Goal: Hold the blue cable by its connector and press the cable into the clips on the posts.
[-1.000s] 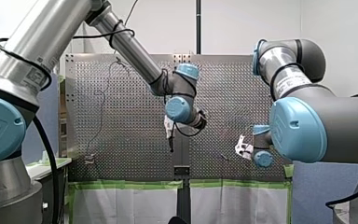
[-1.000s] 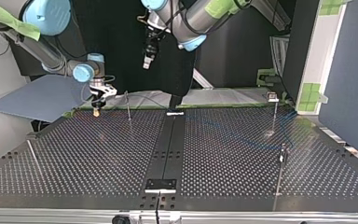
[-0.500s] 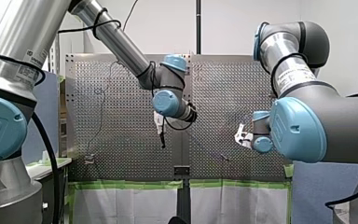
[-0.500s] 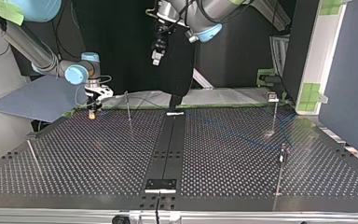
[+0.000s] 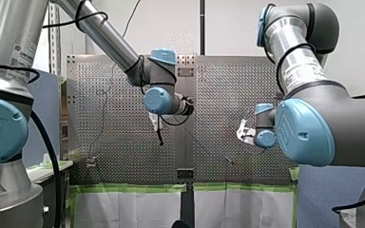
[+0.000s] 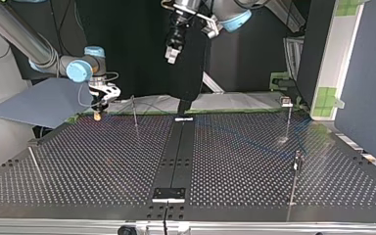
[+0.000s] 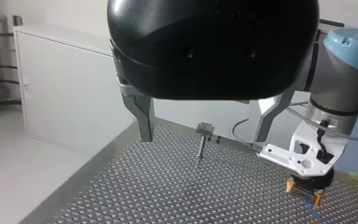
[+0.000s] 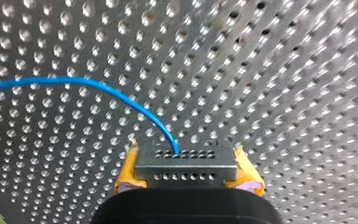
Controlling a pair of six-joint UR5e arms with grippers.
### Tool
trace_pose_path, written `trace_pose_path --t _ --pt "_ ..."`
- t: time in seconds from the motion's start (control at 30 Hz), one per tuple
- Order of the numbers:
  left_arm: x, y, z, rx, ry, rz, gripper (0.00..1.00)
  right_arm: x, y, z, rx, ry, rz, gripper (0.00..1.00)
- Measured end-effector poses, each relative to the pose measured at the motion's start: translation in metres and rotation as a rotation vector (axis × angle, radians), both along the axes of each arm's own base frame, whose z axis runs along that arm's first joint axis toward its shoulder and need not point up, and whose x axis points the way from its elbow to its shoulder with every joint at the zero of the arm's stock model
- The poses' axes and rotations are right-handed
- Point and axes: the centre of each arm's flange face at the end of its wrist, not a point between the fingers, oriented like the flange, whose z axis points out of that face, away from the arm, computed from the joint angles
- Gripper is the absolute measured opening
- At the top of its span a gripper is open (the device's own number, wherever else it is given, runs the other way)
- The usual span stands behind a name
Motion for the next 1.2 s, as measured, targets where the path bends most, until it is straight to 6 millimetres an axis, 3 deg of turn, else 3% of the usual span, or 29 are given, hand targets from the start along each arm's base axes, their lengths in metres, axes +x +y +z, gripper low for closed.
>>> trace_pose_path --t 0.37,0.5,0.7,1.2 --pt "-0.007 0.028 0.013 -0.08 -0.053 0.022 1.0 0.028 0.045 0.033 0.011 0.086 0.009 0.0" --pt "-0.008 0.036 -0.002 -0.1 -0.036 0.011 1.0 0.036 0.058 0.047 0.007 0.083 0.004 0.0" --pt "-0.009 0.04 -0.018 -0.099 -0.017 0.0 1.0 0.034 0.06 0.063 -0.008 0.06 -0.007 0.0" --pt "-0.009 0.04 -0.019 -0.099 -0.015 -0.001 1.0 0.034 0.06 0.065 -0.011 0.057 -0.008 0.0"
